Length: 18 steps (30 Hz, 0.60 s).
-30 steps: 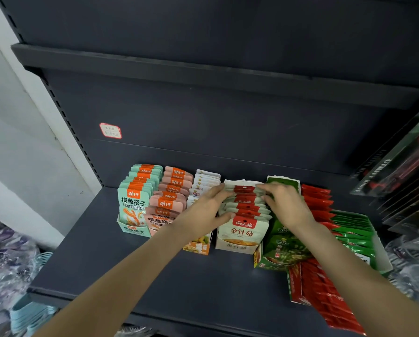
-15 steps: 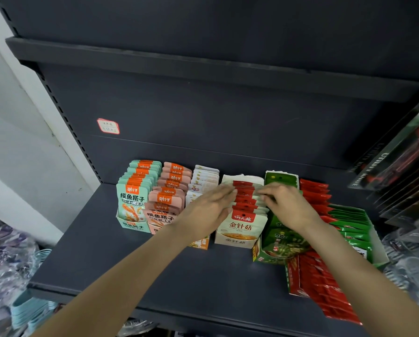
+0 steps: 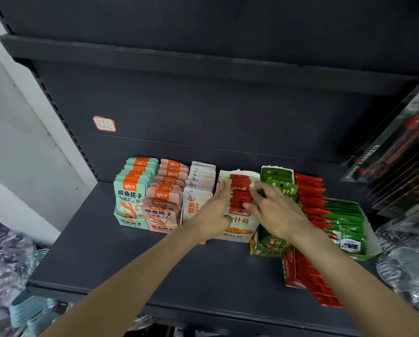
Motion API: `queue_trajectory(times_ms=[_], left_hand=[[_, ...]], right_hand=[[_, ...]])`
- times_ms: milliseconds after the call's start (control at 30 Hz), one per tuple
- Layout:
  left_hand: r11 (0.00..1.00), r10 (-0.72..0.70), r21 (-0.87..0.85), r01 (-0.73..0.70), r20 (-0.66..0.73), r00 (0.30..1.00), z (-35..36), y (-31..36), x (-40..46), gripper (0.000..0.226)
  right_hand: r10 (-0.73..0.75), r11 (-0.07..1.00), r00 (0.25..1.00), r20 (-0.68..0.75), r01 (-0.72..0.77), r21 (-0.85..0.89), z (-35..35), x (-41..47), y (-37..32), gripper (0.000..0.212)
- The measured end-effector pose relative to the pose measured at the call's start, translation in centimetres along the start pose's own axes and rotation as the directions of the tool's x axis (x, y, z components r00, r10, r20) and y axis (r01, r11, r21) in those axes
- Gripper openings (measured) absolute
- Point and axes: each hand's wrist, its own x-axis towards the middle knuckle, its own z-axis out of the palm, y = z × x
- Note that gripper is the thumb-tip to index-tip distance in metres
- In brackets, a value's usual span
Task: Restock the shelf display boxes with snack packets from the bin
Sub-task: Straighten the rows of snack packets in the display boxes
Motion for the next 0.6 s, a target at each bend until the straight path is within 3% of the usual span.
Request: queue_trajectory(times_ms=[100, 167, 233, 300, 433, 600], left_hand=[[0.97, 0.044, 0.239, -0.035, -0.034, 0.998, -0.6, -0.5, 0.0, 0.086], [0.859, 0.092, 0.504, -0.086, 0.012, 0.996, -1.0, -1.1, 0.2, 0.086], [0.795, 0.056, 0.601, -0.08, 0.058, 0.997, -1.1, -1.4, 0.7, 0.083], [0.78, 0.022, 0.623, -0.057, 0.064, 0.998, -1.4, -1.5, 1.4, 0.073], [0.867, 0.06, 0.494, -0.067, 0.03, 0.998, -2.3, -1.4, 2.1, 0.054], [0.826, 0.063, 0.561, -0.058, 0.01, 0.998, -1.8, -1.7, 2.8, 0.056]], right_hand=[[-0.02, 1.0, 1.0, 0.011, 0.02, -0.018, 0.3, -0.2, 0.0, 0.066], [-0.033, 0.998, 0.997, 0.063, 0.036, -0.044, 0.7, -0.1, -0.1, 0.068], [-0.024, 0.998, 0.995, 0.102, 0.03, -0.061, 1.2, 0.3, -0.3, 0.069], [-0.019, 0.996, 0.992, 0.127, 0.03, -0.081, 0.9, 0.8, -0.4, 0.069], [-0.017, 0.994, 0.995, 0.103, 0.027, -0.105, 0.2, 0.8, -0.1, 0.066], [-0.018, 0.99, 0.991, 0.135, 0.037, -0.136, 0.1, 0.6, 0.1, 0.066]])
